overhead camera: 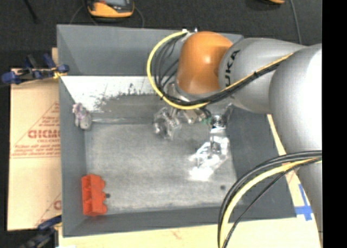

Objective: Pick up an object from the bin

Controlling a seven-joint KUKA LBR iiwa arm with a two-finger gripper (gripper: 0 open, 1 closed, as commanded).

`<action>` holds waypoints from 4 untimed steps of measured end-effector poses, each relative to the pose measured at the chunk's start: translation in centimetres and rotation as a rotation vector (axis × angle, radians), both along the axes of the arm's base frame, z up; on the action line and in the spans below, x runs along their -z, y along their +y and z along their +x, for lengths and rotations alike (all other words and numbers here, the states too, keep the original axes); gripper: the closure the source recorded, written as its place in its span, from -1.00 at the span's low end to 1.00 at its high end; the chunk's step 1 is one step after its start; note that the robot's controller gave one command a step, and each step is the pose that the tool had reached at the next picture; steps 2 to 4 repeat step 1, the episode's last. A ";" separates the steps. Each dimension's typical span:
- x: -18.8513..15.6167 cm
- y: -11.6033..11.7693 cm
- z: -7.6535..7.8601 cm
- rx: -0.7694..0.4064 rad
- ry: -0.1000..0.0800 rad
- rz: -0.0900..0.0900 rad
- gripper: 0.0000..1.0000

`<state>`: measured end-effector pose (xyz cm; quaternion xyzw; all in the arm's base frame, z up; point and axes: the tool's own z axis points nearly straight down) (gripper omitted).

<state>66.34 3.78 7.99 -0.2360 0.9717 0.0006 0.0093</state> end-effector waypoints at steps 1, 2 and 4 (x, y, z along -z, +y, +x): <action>-9.3 -0.1 0.4 0.004 0.002 -0.005 1.00; -9.3 -0.1 0.4 0.004 0.002 -0.005 1.00; -9.3 -0.1 0.4 0.004 0.002 -0.005 1.00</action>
Offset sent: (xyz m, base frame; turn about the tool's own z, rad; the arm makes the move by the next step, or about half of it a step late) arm -0.0002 -0.0001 0.0860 0.0000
